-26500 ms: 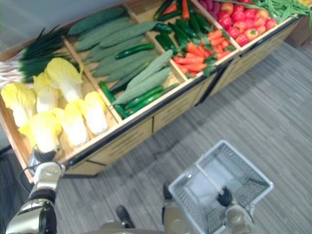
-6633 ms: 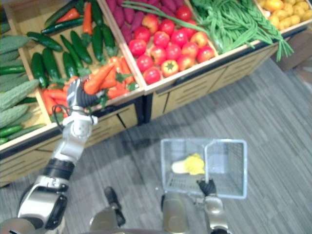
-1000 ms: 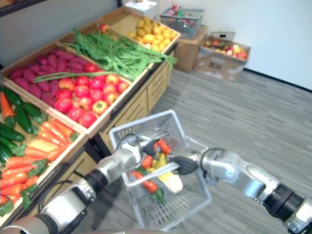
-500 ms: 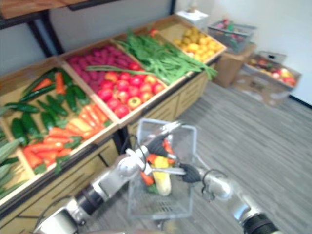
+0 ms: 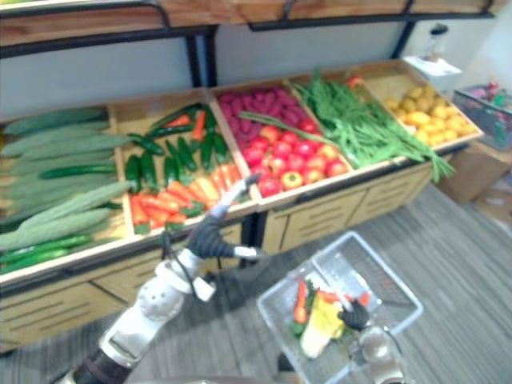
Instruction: Pick vegetable in the basket
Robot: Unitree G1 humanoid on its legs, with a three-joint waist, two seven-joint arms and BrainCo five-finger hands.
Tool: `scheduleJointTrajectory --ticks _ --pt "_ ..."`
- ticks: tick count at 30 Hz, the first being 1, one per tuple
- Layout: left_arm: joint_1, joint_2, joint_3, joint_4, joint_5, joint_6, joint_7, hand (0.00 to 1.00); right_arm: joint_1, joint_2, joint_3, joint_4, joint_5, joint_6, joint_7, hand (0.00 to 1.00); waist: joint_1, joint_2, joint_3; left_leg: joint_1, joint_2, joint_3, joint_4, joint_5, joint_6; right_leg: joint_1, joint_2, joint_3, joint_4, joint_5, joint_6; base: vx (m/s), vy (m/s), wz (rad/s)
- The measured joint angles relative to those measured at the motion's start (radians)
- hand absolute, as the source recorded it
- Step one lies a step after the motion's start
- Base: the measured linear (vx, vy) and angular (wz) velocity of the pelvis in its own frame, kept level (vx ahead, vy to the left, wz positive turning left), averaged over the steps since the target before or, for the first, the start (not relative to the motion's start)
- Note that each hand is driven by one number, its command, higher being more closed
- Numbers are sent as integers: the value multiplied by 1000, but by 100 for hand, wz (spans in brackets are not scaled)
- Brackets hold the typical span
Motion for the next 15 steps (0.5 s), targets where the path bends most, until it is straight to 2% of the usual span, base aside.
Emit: scheduleJointTrajectory --ticks 5,7,8,13,14,15 --pt "138 -75 265 -14 4 -9 70 0 11 83 -141 151 41 1 -44 100 6 -10 -15 -26 1 -80 -5 14 3 28 -4 -76 0 -16 -4 4 -15 43" --pt "184 -131 394 28 3 -7 113 0 23 115 -214 203 87 10 -72 100 27 -15 -19 -36 1 -99 -5 17 3 32 -5 -96 -1 -18 -7 26 -6 25" --pt "196 -143 424 44 4 -4 125 0 25 120 -225 216 100 14 -82 100 27 -16 -23 -41 1 -106 -4 19 3 32 -5 -102 -1 -19 -7 22 -7 29" --pt "263 -222 630 225 77 56 214 0 86 185 -321 231 154 37 -137 100 29 -25 -37 -63 2 -160 -1 32 6 53 -7 -163 -2 -25 -10 19 -7 34" --pt "278 -254 704 295 92 81 253 0 113 215 -331 228 168 37 -153 100 27 -30 -42 -64 3 -183 -1 33 4 68 -8 -189 1 -34 -10 -15 -5 33" --pt "277 -266 734 323 99 83 266 0 125 226 -334 226 176 37 -156 100 29 -33 -44 -64 4 -186 -3 33 4 69 -8 -196 6 -39 -11 -23 -6 31"
